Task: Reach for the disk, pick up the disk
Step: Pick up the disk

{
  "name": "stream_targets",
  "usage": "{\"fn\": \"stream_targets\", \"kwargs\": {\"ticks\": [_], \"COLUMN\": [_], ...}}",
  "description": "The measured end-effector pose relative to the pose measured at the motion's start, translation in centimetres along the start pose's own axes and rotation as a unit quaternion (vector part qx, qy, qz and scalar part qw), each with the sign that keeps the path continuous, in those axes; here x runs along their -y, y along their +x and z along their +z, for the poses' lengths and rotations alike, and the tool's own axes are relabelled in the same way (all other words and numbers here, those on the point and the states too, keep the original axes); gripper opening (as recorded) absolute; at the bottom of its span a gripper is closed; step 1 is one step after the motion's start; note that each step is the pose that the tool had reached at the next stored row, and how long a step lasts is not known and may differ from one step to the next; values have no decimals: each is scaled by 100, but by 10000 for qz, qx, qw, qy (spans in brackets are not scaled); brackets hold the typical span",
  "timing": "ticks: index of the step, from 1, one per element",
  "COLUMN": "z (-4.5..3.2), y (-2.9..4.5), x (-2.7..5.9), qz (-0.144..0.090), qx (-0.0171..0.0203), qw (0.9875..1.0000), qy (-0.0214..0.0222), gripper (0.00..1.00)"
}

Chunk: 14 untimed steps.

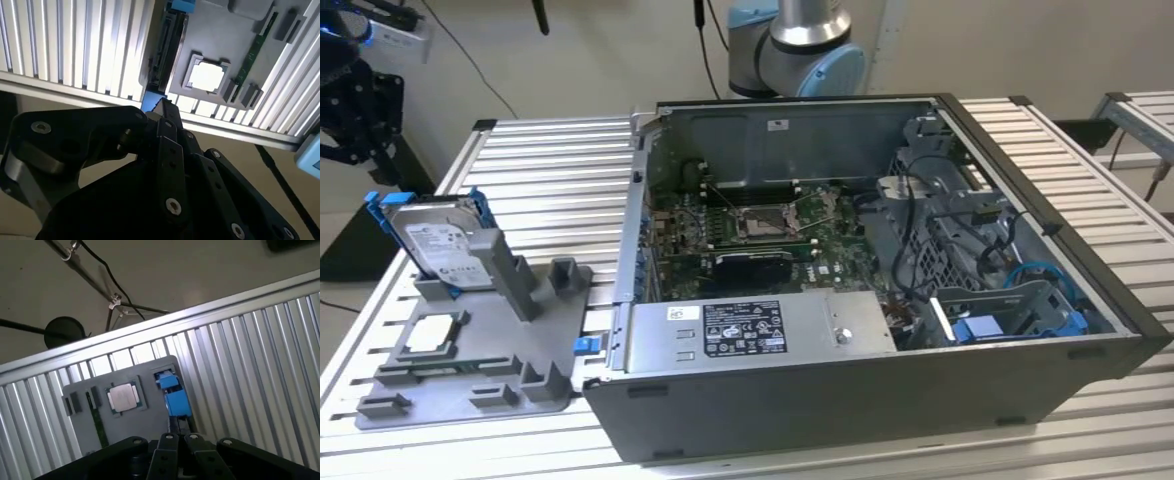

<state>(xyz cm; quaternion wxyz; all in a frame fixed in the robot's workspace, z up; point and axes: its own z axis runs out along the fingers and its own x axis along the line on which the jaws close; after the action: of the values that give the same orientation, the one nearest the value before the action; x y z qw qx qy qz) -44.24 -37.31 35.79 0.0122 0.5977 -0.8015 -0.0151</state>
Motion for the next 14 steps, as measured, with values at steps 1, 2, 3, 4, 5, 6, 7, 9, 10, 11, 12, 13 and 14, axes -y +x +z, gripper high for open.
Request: {"fn": "stream_targets", "kwargs": {"ticks": [1,2,3,4,5,6,7,9,10,11,12,13,14], "z": [3,6,10,14,16,19,22,27,27,28,28,28,28], "y": [-2,-4,-6,-7,-8,-8,-8,-8,-8,-8,-8,-8,-8], "x": [-1,-2,-3,-4,-5,-5,-7,-8,-8,-8,-8,-8,-8], "qz": [-76,-151,-224,-297,-361,-428,-487,-553,-562,-563,-565,-566,-568], "qx": [-3,-6,-8,-12,-14,-18,-20,-22,-22,-22,-22,-22,-22], "qw": [10000,9999,9997,9996,9993,9991,9988,9985,9984,9984,9984,9984,9984], "qy": [1,0,1,0,0,0,0,1,1,1,1,2,2], "gripper": [0,0,0,0,0,0,0,0,0,0,0,0,0]}}
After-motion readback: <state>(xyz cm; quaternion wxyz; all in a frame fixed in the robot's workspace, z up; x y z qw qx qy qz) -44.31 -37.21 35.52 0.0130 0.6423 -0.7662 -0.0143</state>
